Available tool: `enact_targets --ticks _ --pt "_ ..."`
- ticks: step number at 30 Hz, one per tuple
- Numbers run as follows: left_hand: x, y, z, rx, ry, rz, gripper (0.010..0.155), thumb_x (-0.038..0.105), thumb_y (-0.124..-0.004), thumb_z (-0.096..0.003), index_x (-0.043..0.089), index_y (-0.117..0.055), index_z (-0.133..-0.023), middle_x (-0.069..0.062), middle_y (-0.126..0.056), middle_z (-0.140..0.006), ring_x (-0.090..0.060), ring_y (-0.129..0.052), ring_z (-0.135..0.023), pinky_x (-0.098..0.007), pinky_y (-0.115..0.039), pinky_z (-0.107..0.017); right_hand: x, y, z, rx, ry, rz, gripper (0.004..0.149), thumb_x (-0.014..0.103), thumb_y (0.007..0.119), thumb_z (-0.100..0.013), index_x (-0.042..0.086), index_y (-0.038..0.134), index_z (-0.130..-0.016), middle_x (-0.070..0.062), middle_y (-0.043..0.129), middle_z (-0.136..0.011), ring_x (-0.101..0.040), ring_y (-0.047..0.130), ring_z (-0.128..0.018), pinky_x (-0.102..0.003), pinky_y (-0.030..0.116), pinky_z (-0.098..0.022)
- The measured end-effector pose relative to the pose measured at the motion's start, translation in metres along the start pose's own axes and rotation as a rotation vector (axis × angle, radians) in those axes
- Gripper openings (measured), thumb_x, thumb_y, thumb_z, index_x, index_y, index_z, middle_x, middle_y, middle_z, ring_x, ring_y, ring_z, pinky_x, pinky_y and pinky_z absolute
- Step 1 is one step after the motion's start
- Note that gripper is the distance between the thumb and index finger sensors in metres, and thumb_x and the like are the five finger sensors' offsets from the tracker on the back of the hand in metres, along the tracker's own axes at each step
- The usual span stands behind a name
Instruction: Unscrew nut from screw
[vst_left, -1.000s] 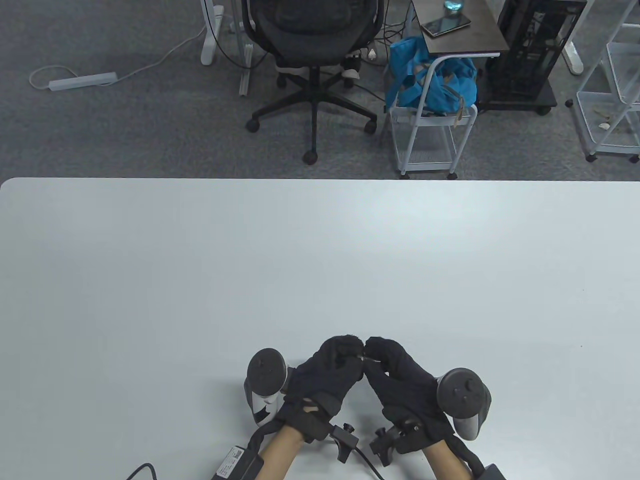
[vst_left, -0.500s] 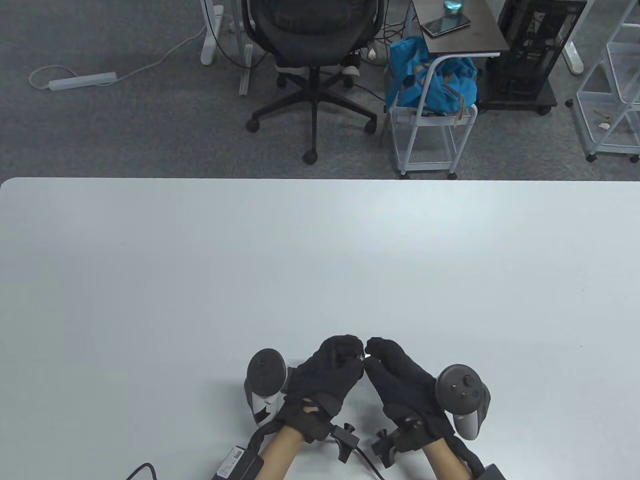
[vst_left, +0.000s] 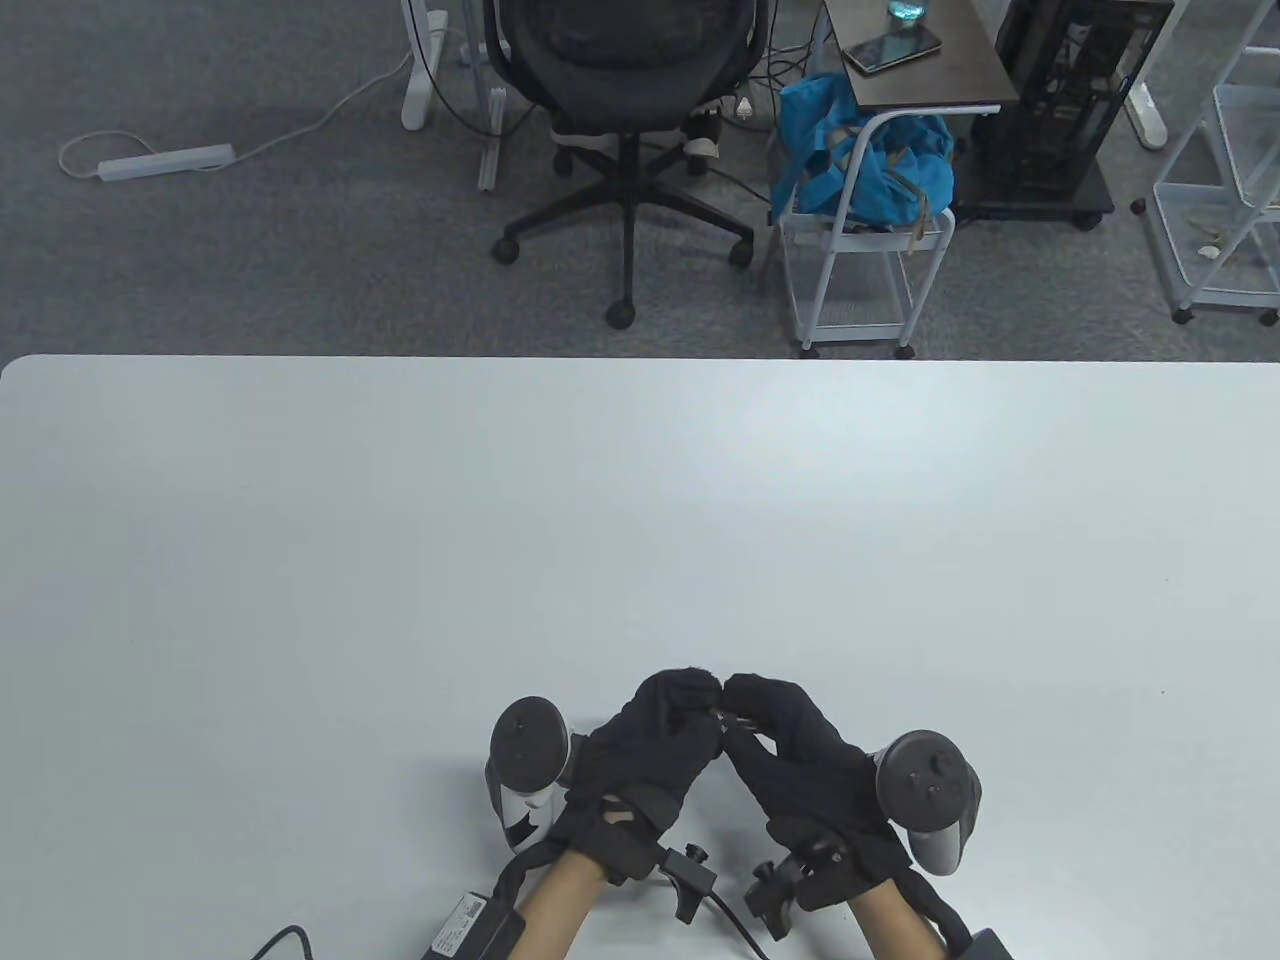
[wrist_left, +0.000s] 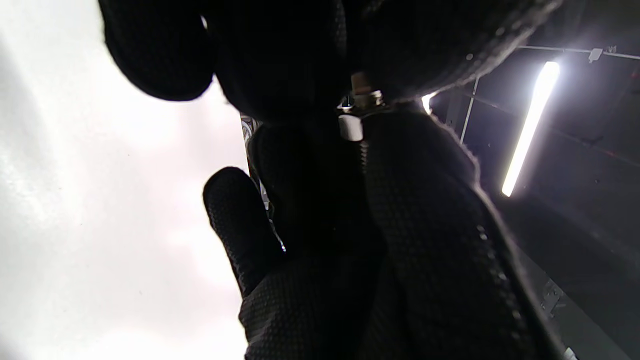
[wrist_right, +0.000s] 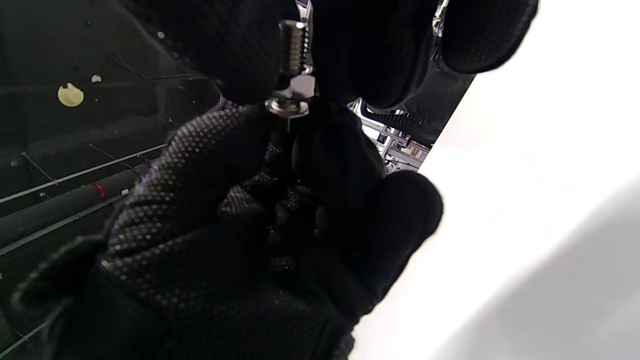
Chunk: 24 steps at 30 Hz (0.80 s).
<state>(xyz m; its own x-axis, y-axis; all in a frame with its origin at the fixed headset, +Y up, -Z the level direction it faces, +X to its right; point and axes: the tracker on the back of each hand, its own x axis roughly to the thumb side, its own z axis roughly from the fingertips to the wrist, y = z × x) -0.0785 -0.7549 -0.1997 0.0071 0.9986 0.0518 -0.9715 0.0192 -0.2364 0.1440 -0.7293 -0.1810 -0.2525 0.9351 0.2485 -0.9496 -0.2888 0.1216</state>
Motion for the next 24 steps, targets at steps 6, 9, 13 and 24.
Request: enact_targets --ticks 6,9,13,24 --pt "0.000 -0.001 0.000 -0.008 -0.012 -0.025 0.048 0.037 -0.085 -0.0480 0.023 -0.076 -0.093 -0.015 -0.087 -0.085 -0.026 -0.096 -0.059 -0.057 -0.080 -0.055 -0.008 -0.001 0.002 -0.045 0.074 0.052 0.064 0.050 0.071 -0.055 0.009 0.065 -0.103 -0.022 0.077 -0.092 -0.046 0.081 -0.076 -0.068 0.065 -0.058" --pt "0.000 -0.001 0.000 -0.009 -0.013 -0.033 0.048 0.037 -0.085 -0.0480 0.023 -0.076 -0.093 -0.015 -0.087 -0.085 -0.026 -0.096 -0.058 -0.057 -0.080 -0.055 -0.008 0.001 0.001 -0.041 0.071 0.061 0.056 0.047 0.071 -0.055 0.007 0.074 -0.094 -0.015 0.091 -0.075 -0.039 0.092 -0.059 -0.064 0.073 -0.054" --pt "0.000 -0.001 0.000 -0.010 -0.011 -0.025 0.048 0.037 -0.085 -0.0485 0.024 -0.076 -0.093 -0.015 -0.088 -0.085 -0.026 -0.096 -0.058 -0.057 -0.080 -0.055 -0.004 0.002 0.001 -0.047 0.037 0.075 0.055 0.043 0.074 -0.054 0.007 0.072 -0.095 -0.011 0.091 -0.072 -0.034 0.093 -0.056 -0.061 0.076 -0.054" --pt "-0.001 0.000 0.000 0.000 0.000 -0.005 0.048 0.037 -0.085 -0.0479 0.023 -0.076 -0.093 -0.015 -0.088 -0.084 -0.026 -0.097 -0.057 -0.057 -0.081 -0.054 0.002 0.001 0.001 -0.028 -0.021 0.041 0.050 0.030 0.082 -0.052 0.020 0.069 -0.099 -0.013 0.074 -0.097 -0.040 0.078 -0.083 -0.064 0.066 -0.063"
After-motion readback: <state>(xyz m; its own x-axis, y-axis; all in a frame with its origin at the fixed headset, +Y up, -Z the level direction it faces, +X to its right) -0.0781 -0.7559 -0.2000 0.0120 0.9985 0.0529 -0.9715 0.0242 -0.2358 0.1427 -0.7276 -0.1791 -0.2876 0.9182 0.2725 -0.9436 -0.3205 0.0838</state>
